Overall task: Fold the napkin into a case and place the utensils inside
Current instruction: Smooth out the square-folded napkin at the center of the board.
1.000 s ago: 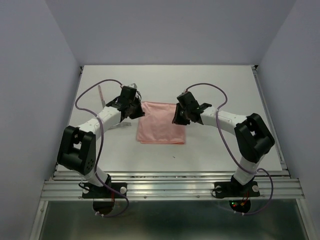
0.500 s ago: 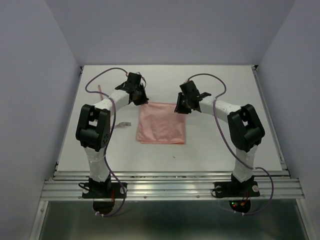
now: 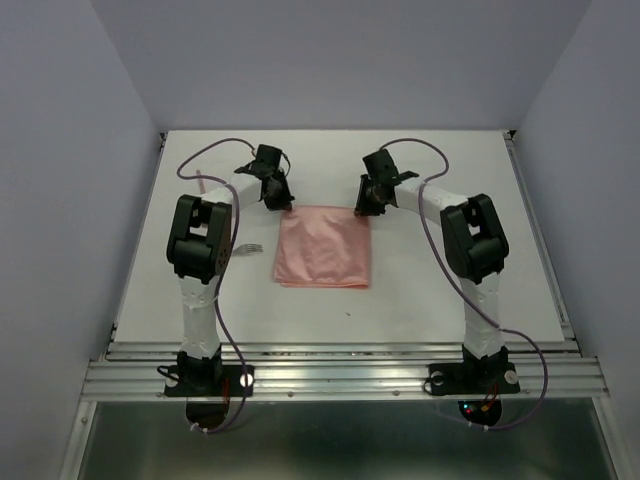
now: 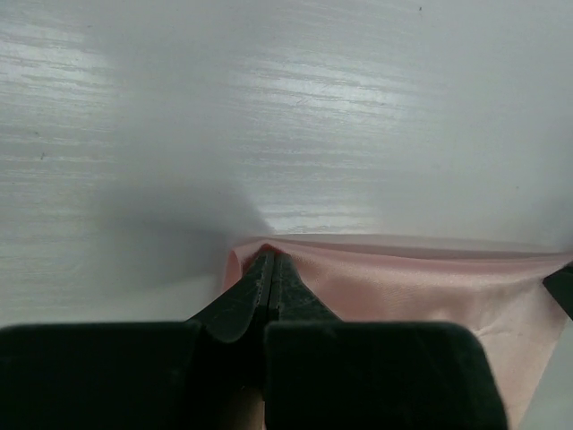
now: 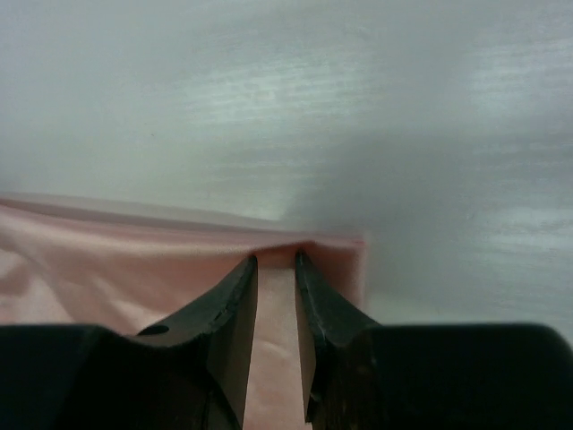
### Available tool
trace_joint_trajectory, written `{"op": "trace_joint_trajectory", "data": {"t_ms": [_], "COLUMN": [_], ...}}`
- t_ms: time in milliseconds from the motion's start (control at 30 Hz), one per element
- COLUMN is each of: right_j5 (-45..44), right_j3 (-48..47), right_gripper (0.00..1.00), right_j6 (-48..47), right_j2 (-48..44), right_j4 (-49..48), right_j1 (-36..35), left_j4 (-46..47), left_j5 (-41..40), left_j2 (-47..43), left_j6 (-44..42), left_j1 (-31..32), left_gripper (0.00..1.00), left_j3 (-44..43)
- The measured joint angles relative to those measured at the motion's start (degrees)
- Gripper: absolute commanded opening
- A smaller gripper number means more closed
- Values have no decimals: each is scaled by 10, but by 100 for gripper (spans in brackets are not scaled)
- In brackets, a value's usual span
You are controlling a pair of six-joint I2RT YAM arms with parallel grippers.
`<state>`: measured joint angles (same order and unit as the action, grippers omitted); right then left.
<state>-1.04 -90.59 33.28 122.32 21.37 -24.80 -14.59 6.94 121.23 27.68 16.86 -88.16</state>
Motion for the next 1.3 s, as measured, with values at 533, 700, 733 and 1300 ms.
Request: {"op": "trace_joint_trajectory", "data": {"t_ms": [533,700,733,1300], "right_j5": [24,40,44,10], "right_j3": [111,215,248,334], "right_gripper": [33,33,33,31], "right_j6": [-11,12,22,61], "right_j2": [-126,-212,-228,-294], "right_j4": [18,-16,-21,21], "right_j1": [-17,-70,-82,-140], "left_j4": [33,33,32,31], "left_j5": [0,0,0,-1], "left_j2": [-21,-48,-49,-49], "left_j6": [9,15,16,17], "left_j1": [0,0,0,0], "left_gripper": [1,1,1,1], "left_j3": [50,85,87,87]}}
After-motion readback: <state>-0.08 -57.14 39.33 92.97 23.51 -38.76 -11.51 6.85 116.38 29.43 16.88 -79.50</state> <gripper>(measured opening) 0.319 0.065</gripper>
